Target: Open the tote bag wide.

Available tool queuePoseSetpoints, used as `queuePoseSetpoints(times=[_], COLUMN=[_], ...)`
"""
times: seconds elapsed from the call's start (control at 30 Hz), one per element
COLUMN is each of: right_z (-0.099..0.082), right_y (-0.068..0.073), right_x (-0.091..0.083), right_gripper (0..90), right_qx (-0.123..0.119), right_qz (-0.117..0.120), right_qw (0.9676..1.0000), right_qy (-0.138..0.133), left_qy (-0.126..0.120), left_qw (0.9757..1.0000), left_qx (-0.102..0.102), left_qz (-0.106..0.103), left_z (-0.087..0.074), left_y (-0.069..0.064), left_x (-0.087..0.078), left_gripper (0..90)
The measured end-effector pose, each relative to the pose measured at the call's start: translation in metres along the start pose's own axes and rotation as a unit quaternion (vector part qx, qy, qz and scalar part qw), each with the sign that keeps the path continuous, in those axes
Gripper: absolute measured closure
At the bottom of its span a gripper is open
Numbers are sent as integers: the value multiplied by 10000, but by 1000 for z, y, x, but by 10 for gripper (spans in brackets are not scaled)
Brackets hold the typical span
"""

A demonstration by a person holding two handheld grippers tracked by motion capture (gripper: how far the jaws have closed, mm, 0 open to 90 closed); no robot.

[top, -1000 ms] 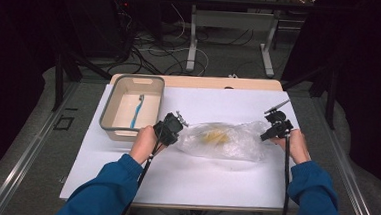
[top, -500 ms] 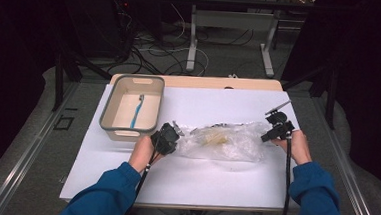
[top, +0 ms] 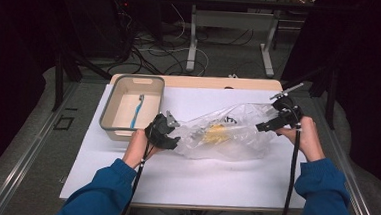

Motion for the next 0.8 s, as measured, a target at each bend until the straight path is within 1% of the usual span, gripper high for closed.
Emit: queuePoseSetpoints(times=[0.03, 0.07, 0.1, 0.13, 0.17, 0.2, 0.23, 0.27, 0.3, 0.33, 0.37, 0.4, 0.43, 0.47, 0.5, 0.53, 0.57, 0.6, 0.63, 0.67, 0.7, 0.73, 0.77, 0.8], right_z=[3, 5, 5, 5, 4, 3, 2, -1, -3, -5, -8, -10, -10, -14, -15, -16, -17, -17, -18, -18, -18, -18, -18, -17], right_y=[1, 1, 3, 2, 3, 4, 3, 2, 2, 1, 0, 0, 0, -2, -2, -4, -3, -3, -2, -1, -1, -1, -1, 0], right_x=[0, 4, 9, 16, 23, 29, 36, 42, 48, 54, 57, 61, 61, 63, 64, 64, 65, 65, 63, 64, 64, 62, 61, 61], right_gripper=[218, 292, 418, 498, 561, 644, 708, 737, 786, 814, 841, 854, 854, 876, 880, 881, 881, 881, 881, 881, 881, 881, 880, 879], right_qx=[-72, -114, -115, -138, -106, -88, -72, -27, 2, -19, 26, 22, 22, 100, 178, 145, 247, 247, 213, 262, 262, 293, 223, 269], right_qz=[-28, -7, 5, -76, -24, 28, -6, -53, -3, -36, -77, -63, -63, -77, -84, -92, -173, -173, -85, -101, -101, -116, -145, -147], right_qw=[10000, 9999, 9997, 9995, 9994, 9993, 9993, 9990, 9988, 9991, 9983, 9983, 9983, 9982, 9982, 9983, 9978, 9978, 9983, 9985, 9985, 9981, 9983, 9984], right_qy=[-3, 73, 201, 264, 325, 361, 371, 441, 482, 422, 571, 574, 574, 584, 558, 559, 592, 592, 541, 477, 477, 539, 521, 476], left_qy=[0, -50, -112, -145, -186, -186, -185, -166, -194, -228, -188, -145, -145, -128, -65, -39, 11, 11, -34, -34, -79, -136, -135, -258], left_qw=[10000, 10000, 9999, 9999, 9998, 9998, 9998, 9998, 9997, 9996, 9996, 9996, 9996, 9995, 9992, 9993, 9992, 9992, 9992, 9992, 9993, 9994, 9993, 9993], left_qx=[-21, -20, -40, -51, -49, -49, -58, -83, -89, -68, -72, -37, -37, -74, -83, -65, -12, -12, -57, -57, -29, 27, 56, 105], left_qz=[-44, -65, -59, -41, -75, -75, -68, -116, -115, -126, -195, -242, -242, -287, -396, -373, -390, -390, -387, -387, -363, -325, -331, -268], left_z=[1, 3, 5, 6, 8, 8, 8, 9, 9, 8, 5, 2, 2, 0, -2, -5, -9, -9, -10, -10, -8, -5, -1, 6], left_y=[0, 0, 1, 2, 3, 3, 4, 5, 5, 5, 4, 4, 4, 3, 2, 2, 2, 2, 1, 1, 0, -1, -3, -6], left_x=[-1, -3, -4, -7, -10, -10, -13, -17, -20, -22, -27, -29, -29, -31, -33, -35, -42, -42, -52, -52, -57, -62, -67, -71], left_gripper=[350, 318, 292, 273, 244, 215, 190, 166, 157, 143, 124, 110, 93, 70, 63, 55, 44, 39, 34, 34, 34, 34, 35, 35])
Point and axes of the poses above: each handheld gripper's, and its own axes: x roughly forward along the jaws, z roughly out of its top, y roughly to its left, the point moved 7 cm from there along x, roughly forward along the jaws, and after that the axes turned 3 degrees about -z, right-handed, at the moved point
